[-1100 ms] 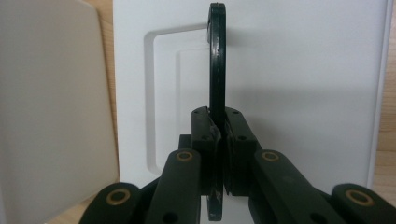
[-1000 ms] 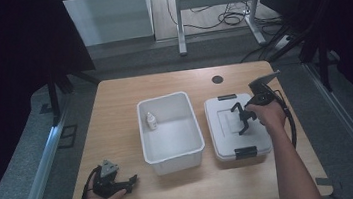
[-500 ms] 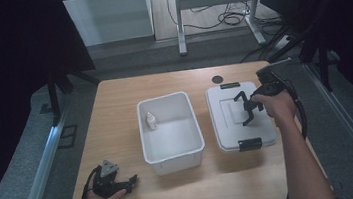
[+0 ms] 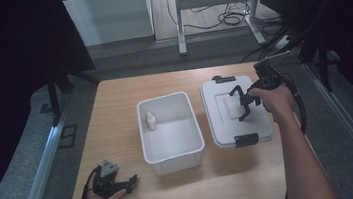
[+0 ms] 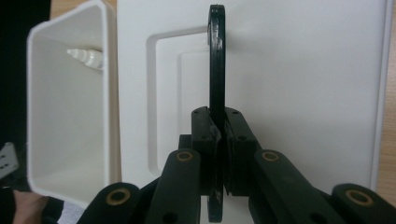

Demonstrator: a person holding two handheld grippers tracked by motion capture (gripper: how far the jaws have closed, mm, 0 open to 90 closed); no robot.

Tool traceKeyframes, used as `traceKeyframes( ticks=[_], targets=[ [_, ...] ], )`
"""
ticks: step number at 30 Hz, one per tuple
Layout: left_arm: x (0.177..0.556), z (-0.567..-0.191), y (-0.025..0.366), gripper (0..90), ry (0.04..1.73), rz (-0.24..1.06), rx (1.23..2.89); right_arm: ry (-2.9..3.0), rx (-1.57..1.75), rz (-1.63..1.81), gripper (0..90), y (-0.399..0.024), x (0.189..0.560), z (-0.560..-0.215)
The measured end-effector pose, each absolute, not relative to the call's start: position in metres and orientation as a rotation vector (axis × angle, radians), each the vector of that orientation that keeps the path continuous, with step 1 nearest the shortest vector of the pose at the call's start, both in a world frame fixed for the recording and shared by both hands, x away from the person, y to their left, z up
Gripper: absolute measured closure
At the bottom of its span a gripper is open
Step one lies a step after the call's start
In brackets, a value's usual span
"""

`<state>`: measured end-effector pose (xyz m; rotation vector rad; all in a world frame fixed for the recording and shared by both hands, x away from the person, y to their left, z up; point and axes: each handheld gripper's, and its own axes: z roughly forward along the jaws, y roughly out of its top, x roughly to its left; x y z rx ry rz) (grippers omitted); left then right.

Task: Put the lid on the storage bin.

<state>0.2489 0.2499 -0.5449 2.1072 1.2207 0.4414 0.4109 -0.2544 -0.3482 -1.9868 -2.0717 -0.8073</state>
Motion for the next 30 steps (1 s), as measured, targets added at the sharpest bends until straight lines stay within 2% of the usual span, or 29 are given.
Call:
traceKeyframes(
  ticks=[12,30],
  targets=[
    [0.249,-0.545,0.25,12.3,1.22,0.442,2.107,-2.074,-1.955,-0.87,85.2,-0.24,0.41,-0.318],
    [0.249,-0.545,0.25,12.3,1.22,0.441,2.112,-2.057,-1.911,-0.876,85.2,-0.206,0.415,-0.316]
  ],
)
